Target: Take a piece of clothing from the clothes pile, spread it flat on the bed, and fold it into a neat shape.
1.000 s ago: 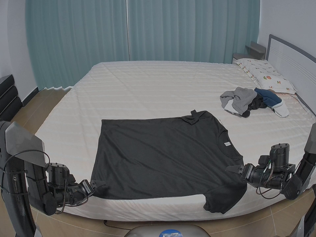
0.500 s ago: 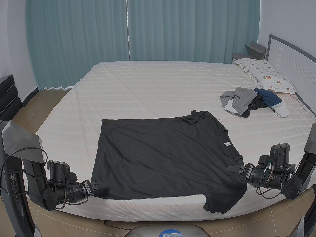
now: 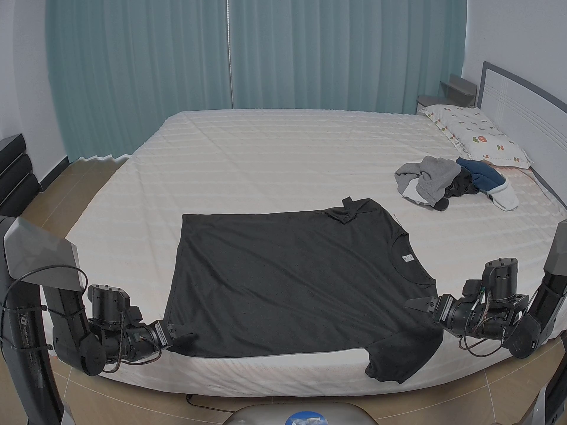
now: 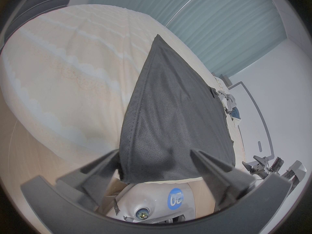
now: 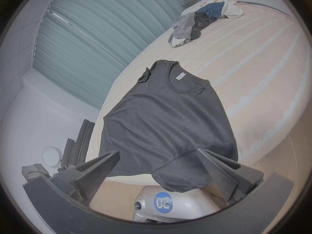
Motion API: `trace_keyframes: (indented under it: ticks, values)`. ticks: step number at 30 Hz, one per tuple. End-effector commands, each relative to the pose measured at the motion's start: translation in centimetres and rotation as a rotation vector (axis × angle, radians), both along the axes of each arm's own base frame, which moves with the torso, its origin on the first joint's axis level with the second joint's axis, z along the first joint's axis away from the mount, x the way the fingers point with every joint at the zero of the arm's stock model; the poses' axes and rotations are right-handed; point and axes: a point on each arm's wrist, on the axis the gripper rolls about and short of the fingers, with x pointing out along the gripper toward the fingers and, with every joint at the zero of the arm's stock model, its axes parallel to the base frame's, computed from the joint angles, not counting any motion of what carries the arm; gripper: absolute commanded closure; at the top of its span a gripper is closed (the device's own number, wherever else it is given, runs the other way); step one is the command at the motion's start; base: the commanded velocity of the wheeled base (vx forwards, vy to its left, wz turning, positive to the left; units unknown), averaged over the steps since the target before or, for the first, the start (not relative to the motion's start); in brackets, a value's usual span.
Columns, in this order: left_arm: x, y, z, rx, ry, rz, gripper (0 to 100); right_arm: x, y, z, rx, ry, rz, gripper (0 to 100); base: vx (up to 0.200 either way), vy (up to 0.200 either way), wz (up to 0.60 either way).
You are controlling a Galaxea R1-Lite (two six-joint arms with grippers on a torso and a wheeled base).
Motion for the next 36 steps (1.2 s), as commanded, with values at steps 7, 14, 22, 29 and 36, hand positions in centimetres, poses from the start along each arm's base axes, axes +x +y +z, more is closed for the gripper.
trace_keyframes:
  ticks: [7,14,22,29,36]
  values:
    - [-1.4,0.5,-0.2,0.054,0.036,0.048,100,0.1,-0.2,-0.1,0.0,0.004,-0.008,0,0.0,0.0,0.0]
    - [-2.4,1.0,1.0,0.047,0.02,0.076,100,0.2,-0.8,-0.4,-0.006,0.014,-0.03,0,0.0,0.0,0.0]
    - [-3.3,1.8,0.9,0.05,0.052,0.105,100,0.4,-1.5,-1.8,-0.029,0.064,-0.055,0,0.0,0.0,0.0]
    - [-3.1,1.8,1.0,0.046,0.042,0.11,100,1.3,-3.0,-3.1,-0.05,0.095,-0.108,0,0.0,0.0,0.0]
    - [-2.2,2.0,1.6,-0.032,0.023,0.193,100,2.1,-4.2,-4.2,-0.06,0.121,-0.149,0,0.0,0.0,0.0]
